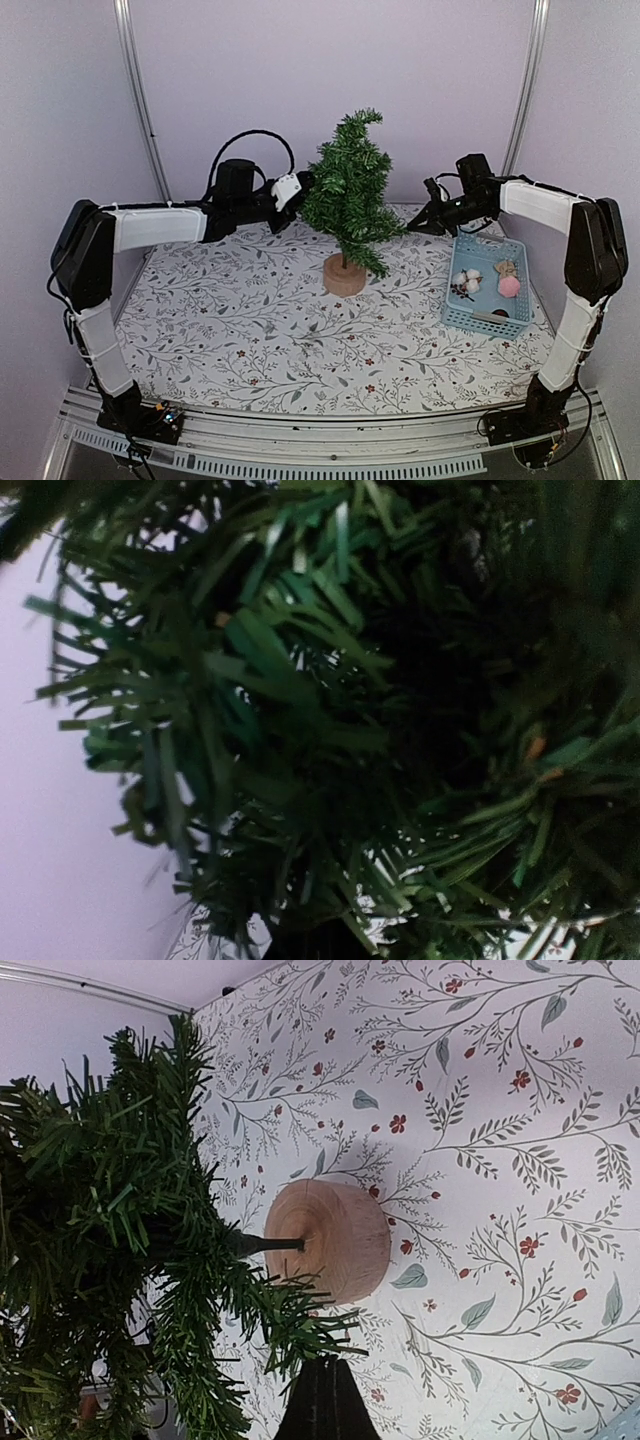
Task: Decorate the small christmas tree
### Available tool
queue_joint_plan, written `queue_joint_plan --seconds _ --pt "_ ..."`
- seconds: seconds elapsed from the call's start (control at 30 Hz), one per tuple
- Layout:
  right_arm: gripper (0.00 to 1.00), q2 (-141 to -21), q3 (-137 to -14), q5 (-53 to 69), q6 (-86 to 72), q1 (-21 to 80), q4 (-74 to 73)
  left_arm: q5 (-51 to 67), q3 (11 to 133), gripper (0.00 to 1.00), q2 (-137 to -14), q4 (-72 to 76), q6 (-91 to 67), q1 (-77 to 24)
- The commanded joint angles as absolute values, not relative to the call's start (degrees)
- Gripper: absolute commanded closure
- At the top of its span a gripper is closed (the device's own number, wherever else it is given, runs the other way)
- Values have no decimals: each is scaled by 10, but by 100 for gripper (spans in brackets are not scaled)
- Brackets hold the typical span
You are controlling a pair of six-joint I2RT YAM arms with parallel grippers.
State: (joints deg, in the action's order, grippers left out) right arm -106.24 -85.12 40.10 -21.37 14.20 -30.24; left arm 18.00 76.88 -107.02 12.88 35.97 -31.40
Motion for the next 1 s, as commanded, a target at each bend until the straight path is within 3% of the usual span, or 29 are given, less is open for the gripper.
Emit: queue_joint_plan --seconds 0.0,0.2,0.67,0.97 --pt "100 -1071 -868 375 -210 137 -303 207 751 100 -1076 149 353 -329" --pt "100 -1078 -872 362 -209 126 -303 215 734 100 -1065 171 330 -334" --pt "100 -1097 -890 353 -196 107 -306 200 653 55 -985 152 319 -325" --pt "100 -1109 -896 349 -184 100 -310 210 586 46 -934 171 287 -325"
